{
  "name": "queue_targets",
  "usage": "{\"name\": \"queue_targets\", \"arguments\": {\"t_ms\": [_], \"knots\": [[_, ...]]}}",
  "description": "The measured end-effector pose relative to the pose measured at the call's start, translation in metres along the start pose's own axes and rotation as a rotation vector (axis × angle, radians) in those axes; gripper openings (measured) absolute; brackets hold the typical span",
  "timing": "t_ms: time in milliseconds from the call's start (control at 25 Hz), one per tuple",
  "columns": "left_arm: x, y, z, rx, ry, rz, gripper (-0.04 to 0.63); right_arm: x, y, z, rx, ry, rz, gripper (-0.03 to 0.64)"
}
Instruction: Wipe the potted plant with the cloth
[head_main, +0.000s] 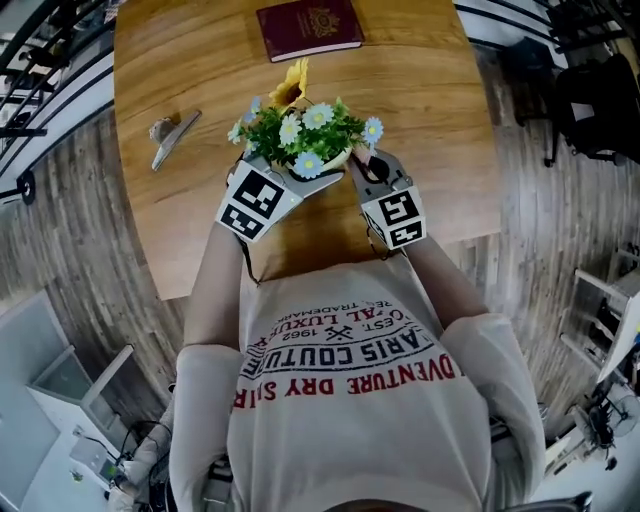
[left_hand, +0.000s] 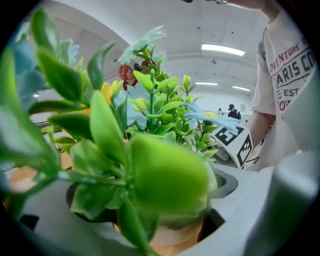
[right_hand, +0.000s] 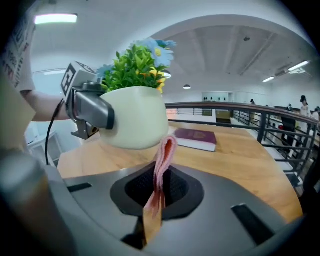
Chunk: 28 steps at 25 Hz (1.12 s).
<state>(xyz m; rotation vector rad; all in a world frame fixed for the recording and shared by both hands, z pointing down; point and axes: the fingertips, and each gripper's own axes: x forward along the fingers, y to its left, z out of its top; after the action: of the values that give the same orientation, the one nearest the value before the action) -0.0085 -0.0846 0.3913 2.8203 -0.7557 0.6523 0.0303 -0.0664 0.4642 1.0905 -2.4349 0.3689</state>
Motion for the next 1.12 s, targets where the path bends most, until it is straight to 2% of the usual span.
{"name": "queue_targets", "arguments": {"t_ms": [160, 280, 360, 760, 960, 1120], "knots": [[-0.015, 0.002, 0.009, 0.014, -0.016, 0.0, 0.541, 0.005, 0.033, 0.028, -0.171, -0.071, 0.107, 0.037], [-0.024, 0.002, 0.014, 0.017, -0.031, -0.005, 0.54, 0.007, 0.046, 0.038, -0.303, -0.109, 0.132, 0.037], [-0.028, 0.002, 0.018, 0.012, -0.048, -0.009, 0.541, 0.007, 0.048, 0.044, -0.332, -0.136, 0.143, 0.037], [-0.044, 0.001, 0.04, -0.043, -0.137, -0.032, 0.541, 0.002, 0.074, 0.077, -0.323, -0.269, 0.234, 0.037], [-0.046, 0.006, 0.045, -0.063, -0.159, -0.014, 0.541, 0.005, 0.095, 0.083, -0.303, -0.298, 0.285, 0.035], [-0.043, 0.008, 0.042, -0.069, -0.152, -0.007, 0.541, 0.005, 0.096, 0.08, -0.246, -0.291, 0.313, 0.037]]}}
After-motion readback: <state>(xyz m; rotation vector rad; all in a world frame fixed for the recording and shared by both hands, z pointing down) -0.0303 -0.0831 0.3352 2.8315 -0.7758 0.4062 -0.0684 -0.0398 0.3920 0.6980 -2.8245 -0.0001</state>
